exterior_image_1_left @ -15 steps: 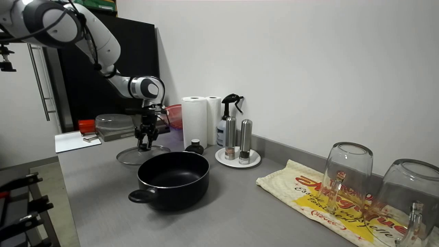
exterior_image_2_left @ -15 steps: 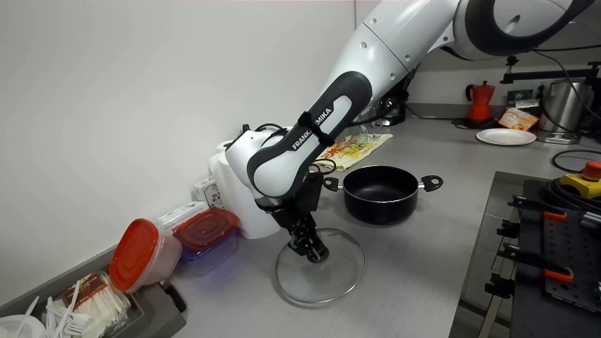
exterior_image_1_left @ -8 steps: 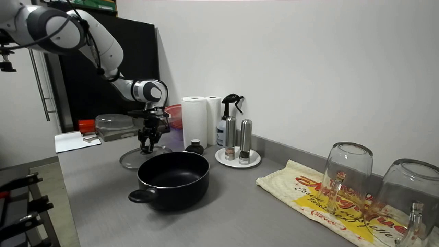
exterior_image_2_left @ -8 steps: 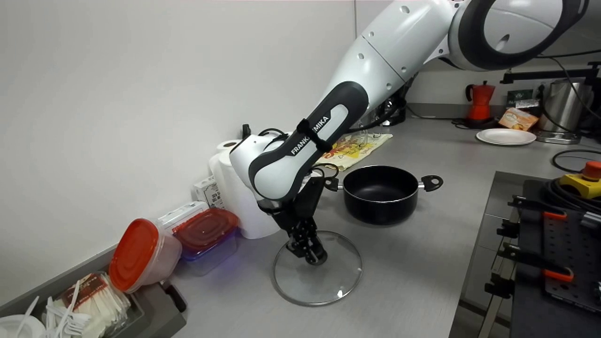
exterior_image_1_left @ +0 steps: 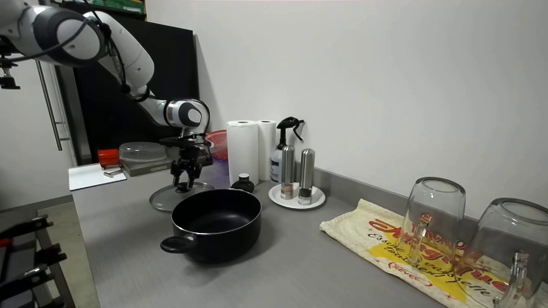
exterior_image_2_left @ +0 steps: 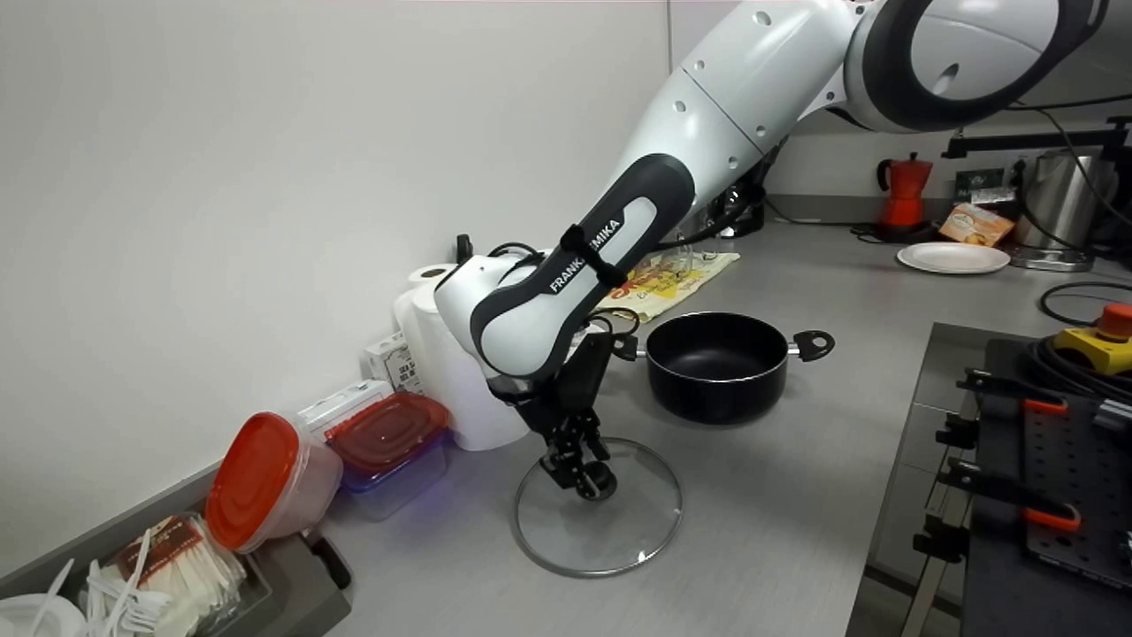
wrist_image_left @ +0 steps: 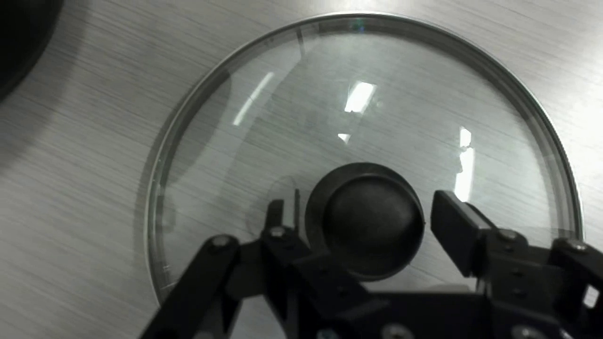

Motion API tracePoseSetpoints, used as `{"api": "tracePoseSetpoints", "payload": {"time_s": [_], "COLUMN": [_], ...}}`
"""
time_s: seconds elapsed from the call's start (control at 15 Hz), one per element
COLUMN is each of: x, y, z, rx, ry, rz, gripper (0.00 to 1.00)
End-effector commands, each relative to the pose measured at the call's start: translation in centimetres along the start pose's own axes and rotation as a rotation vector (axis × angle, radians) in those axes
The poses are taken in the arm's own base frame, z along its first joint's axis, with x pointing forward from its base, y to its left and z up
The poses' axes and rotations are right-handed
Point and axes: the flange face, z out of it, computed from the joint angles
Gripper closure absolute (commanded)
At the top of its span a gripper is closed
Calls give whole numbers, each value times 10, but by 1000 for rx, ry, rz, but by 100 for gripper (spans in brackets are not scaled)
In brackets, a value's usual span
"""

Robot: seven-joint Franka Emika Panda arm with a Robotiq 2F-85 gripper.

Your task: Pick up the lid from the pot and put it on the counter

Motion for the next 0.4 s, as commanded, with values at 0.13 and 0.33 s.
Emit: {"api": "tracePoseSetpoints", "payload": {"time_s": [0.13,0.33], "x": [0,0], "y": [0,0], "z": [-2,-1], "rx": [0,0], "ry": [-1,-2], "rz": [0,0], "gripper": [17,17]}}
